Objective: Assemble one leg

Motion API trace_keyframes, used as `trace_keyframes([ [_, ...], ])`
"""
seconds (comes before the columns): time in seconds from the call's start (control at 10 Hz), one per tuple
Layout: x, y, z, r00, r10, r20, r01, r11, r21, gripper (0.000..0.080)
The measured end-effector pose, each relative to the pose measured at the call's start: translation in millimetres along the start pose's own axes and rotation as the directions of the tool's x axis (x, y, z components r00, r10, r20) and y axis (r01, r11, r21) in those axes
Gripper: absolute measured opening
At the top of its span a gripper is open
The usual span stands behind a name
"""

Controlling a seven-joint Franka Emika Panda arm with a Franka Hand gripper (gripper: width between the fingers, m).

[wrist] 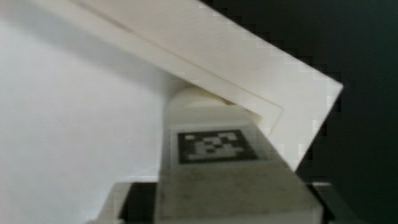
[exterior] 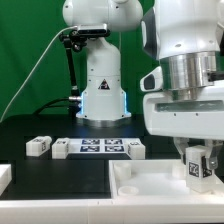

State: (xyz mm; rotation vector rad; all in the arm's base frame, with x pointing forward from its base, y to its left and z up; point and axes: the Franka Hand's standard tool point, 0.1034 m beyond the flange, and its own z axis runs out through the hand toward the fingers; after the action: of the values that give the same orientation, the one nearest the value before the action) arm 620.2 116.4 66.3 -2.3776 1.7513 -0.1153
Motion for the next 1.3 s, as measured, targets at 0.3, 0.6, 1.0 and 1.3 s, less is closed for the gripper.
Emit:
trace_keyframes([
  [0.3, 1.9, 0.8, -0.1, 0.991, 0.133, 0.029, -0.133, 0.991, 0.003, 0.0294],
  [0.6, 1.5, -1.3, -1.0, 1.000, 0.001, 0.030, -0.002, 1.000, 0.010, 0.0546],
  [1.0, -9.5, -6.8, -4.1, 0.893, -0.448, 0.032, 0.449, 0.893, -0.019, 0.0648],
  [1.3, -6.4, -8.6, -4.3, 0.691, -0.723, 0.029, 0.723, 0.690, -0.031, 0.0649],
])
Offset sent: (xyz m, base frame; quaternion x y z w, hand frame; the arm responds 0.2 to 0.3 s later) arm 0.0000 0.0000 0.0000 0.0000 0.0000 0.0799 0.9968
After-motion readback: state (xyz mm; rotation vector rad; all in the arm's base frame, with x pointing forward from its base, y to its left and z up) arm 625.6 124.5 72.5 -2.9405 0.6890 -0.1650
